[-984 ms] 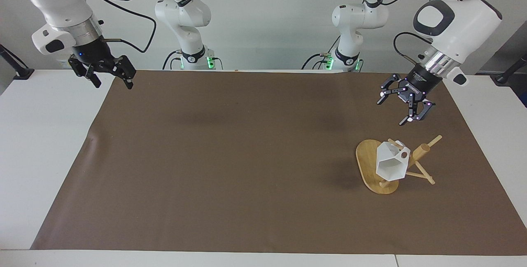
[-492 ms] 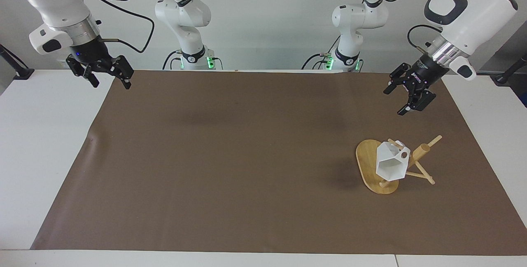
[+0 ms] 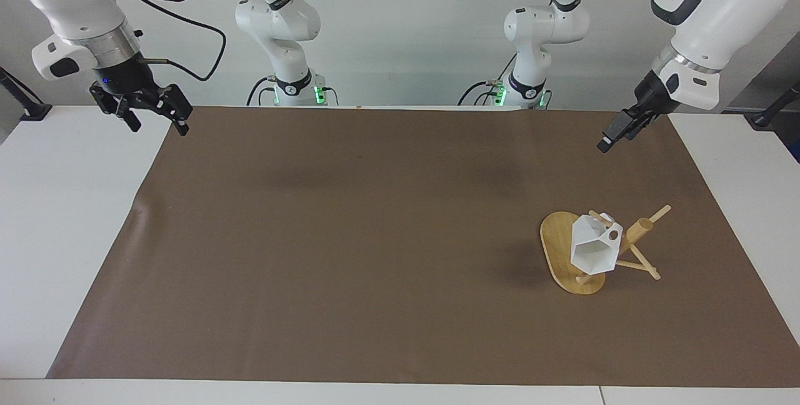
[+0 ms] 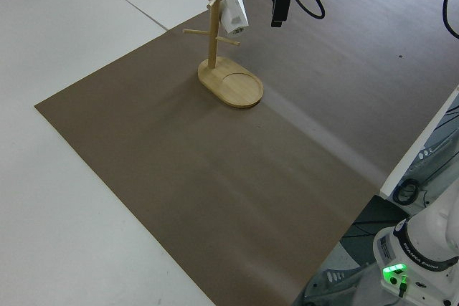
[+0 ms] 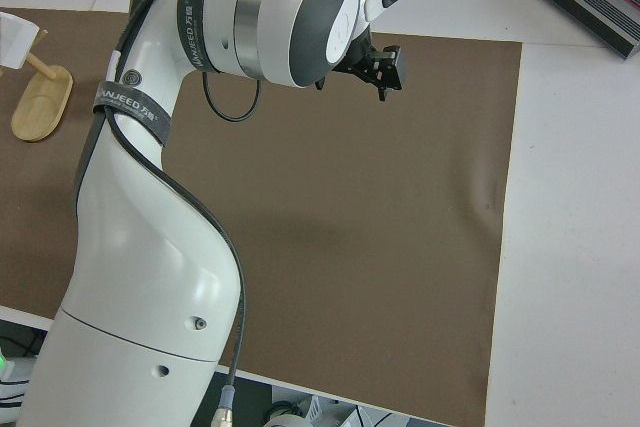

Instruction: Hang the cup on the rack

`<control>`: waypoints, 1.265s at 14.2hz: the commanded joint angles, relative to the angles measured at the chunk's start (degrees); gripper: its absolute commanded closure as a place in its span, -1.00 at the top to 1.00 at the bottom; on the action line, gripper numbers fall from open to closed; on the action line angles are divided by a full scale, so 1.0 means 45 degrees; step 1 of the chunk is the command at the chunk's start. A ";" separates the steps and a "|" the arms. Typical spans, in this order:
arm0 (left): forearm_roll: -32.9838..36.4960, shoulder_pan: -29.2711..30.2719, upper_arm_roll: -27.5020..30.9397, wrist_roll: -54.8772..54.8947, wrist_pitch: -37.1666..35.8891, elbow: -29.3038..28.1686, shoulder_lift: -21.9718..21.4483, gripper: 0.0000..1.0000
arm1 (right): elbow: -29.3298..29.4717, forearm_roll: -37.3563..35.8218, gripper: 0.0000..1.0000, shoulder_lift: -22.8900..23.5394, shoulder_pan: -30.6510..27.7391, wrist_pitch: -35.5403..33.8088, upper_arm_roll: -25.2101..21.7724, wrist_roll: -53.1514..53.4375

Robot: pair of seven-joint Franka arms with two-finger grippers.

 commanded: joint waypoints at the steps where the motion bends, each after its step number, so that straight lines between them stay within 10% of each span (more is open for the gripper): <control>1: 0.0811 -0.0006 -0.0032 0.2996 -0.1515 0.0776 0.0042 1.00 | -0.0249 -0.0173 1.00 -0.0169 -0.0130 0.0235 0.0123 0.0087; 5: 0.2451 -0.0396 -0.0228 0.3318 -0.1616 0.0974 0.0101 1.00 | -0.0249 -0.0055 1.00 -0.0169 -0.0130 0.0273 0.0143 0.0009; 9: 0.2394 -0.0377 -0.0266 0.3552 -0.2961 0.2959 0.0860 1.00 | -0.0249 -0.0036 1.00 -0.0169 -0.0110 0.0254 0.0143 -0.0011; 18: 0.1202 -0.0299 -0.0110 0.3533 -0.2104 0.2889 0.0590 1.00 | -0.0249 -0.0036 1.00 -0.0169 -0.0130 0.0293 0.0143 -0.0070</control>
